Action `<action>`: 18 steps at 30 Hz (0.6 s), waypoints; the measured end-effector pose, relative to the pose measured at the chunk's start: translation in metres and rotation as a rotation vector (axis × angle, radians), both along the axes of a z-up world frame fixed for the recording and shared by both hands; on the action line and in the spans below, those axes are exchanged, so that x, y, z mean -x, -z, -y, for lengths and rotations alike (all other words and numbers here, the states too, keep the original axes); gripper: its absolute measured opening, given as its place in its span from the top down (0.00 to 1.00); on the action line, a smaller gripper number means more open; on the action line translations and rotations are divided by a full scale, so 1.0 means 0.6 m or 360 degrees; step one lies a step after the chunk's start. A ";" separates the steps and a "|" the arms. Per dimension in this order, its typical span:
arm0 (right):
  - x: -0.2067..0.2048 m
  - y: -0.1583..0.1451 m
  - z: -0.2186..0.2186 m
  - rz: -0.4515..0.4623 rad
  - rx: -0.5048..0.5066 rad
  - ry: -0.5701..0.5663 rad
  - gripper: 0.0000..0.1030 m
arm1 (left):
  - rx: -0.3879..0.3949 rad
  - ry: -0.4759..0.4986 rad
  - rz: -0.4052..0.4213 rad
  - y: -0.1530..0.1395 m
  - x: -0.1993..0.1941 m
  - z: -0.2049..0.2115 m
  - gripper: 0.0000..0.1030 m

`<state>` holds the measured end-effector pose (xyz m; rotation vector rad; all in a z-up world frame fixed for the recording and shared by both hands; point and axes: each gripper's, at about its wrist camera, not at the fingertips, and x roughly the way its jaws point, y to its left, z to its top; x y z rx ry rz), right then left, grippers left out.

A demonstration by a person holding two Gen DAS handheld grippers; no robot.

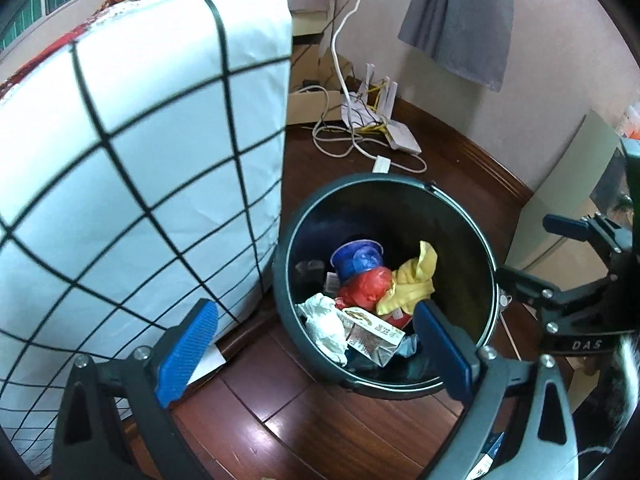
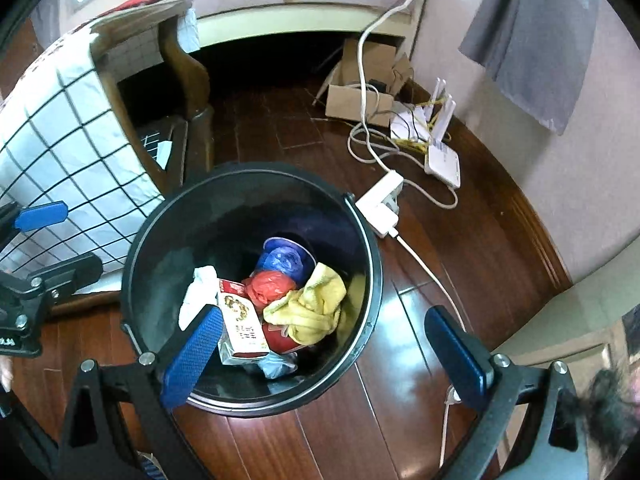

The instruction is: Collect trash

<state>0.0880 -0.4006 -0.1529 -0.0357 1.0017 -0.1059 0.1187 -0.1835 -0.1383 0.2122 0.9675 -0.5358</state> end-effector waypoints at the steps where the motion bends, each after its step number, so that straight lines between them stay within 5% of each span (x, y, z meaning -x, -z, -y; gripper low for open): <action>1: 0.004 -0.005 -0.002 0.0019 0.0010 -0.0001 0.01 | 0.0001 -0.0001 0.0002 -0.004 0.002 -0.001 0.04; 18: 0.057 -0.065 -0.075 0.0146 -0.0062 0.0042 0.01 | 0.0008 -0.0100 0.0172 -0.099 0.053 -0.091 0.04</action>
